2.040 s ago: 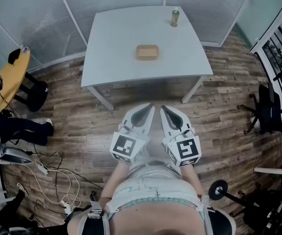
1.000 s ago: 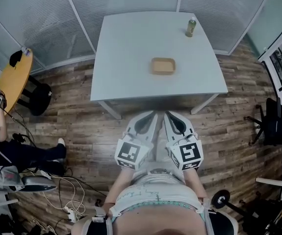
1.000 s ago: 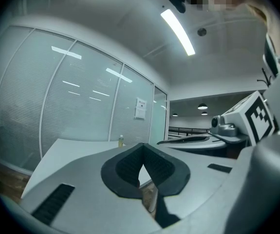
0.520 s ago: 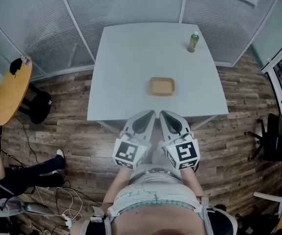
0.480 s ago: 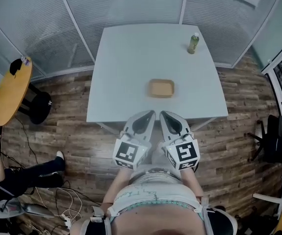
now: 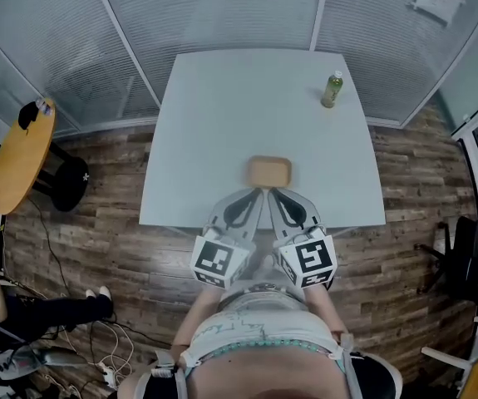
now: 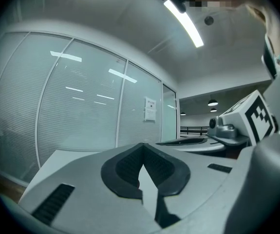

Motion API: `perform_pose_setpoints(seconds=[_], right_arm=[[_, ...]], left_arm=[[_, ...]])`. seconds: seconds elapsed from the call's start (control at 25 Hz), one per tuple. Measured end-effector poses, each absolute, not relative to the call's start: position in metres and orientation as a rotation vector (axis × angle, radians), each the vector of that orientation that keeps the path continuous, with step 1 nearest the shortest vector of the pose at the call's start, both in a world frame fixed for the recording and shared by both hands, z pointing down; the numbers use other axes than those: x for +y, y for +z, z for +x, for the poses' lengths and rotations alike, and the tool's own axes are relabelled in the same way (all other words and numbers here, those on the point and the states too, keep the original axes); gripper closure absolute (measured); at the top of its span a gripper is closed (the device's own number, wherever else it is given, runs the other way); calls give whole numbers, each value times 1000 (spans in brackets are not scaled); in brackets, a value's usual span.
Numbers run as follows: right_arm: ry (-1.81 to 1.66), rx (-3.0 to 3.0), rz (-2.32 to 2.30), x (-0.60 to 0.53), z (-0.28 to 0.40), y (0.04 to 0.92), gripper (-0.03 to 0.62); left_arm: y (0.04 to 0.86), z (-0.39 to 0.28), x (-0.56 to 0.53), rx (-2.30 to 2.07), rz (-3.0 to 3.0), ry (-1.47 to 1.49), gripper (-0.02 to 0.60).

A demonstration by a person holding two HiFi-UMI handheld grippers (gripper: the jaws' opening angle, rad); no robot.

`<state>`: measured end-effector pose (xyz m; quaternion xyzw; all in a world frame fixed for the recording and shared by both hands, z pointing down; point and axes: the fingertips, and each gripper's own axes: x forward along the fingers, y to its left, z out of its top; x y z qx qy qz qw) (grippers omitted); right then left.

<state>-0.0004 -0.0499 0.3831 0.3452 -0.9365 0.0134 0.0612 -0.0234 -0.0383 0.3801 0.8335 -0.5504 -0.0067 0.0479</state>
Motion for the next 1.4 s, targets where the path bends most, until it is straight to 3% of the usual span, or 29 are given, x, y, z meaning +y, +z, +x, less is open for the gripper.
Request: perform_pose_setpoints(seconds=[0.92, 1.4], right_arm=[[130, -2811, 1009, -131, -24, 409, 594], [98, -2766, 1130, -209, -84, 402, 594]], left_arm=[[400, -48, -123, -1659, 2478, -14, 582], [395, -106, -204, -1542, 2587, -8, 581]])
